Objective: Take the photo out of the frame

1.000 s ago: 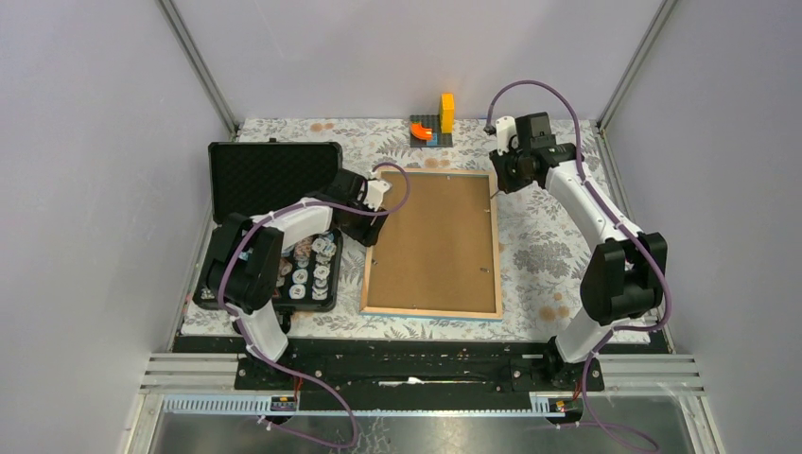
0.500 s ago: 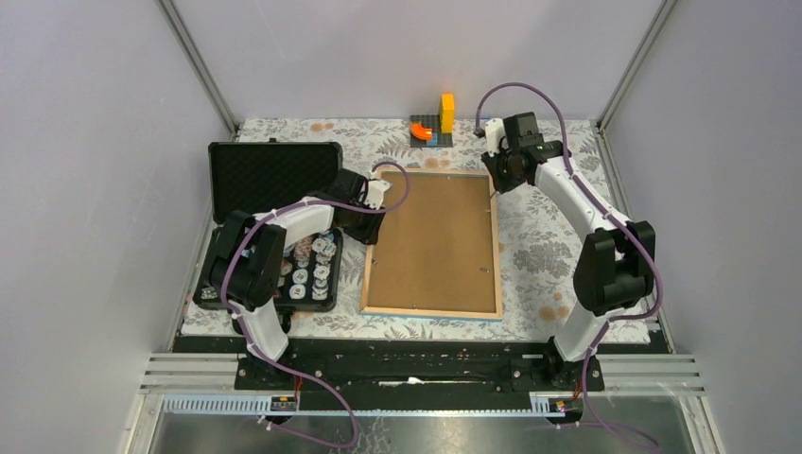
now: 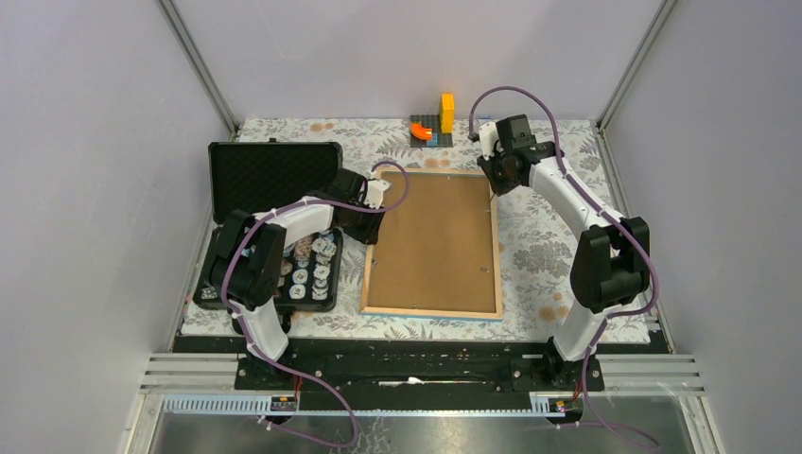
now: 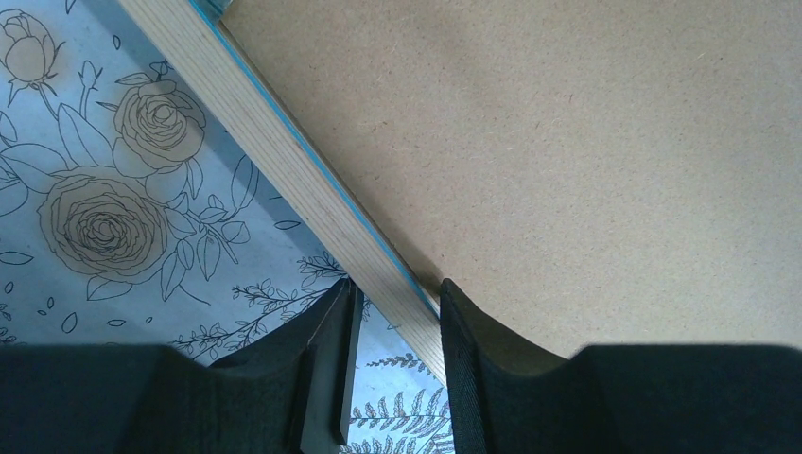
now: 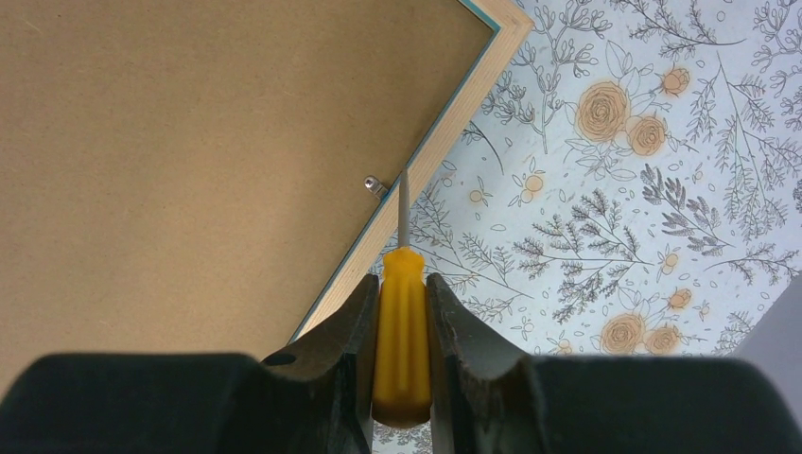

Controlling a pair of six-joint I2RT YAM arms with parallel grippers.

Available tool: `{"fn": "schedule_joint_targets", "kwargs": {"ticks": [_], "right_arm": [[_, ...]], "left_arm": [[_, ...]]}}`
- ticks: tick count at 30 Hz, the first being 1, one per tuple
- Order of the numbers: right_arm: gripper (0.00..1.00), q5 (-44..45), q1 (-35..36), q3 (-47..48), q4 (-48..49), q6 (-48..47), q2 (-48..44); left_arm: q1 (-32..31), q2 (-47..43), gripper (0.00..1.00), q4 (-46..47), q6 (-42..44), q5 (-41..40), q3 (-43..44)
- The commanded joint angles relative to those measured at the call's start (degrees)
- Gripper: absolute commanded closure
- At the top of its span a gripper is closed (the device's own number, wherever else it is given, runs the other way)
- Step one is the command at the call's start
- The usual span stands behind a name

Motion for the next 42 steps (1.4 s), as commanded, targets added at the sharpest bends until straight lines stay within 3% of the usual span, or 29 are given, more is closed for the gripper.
{"fn": "schedule_joint_targets", "kwargs": {"ticks": [1,42], "right_arm": [[1.00,2.2,0.6,1.3,0.2,-1.0,1.0],[1.00,-3.7,0.8,-3.2,-4.6,0.9,-3.5]], "left_arm": [[0.4,1.0,0.61,0.9,0.7,0.2,1.2],[0.6,1.6,0.62,-0.4,1.0,1.1,2.2]]}}
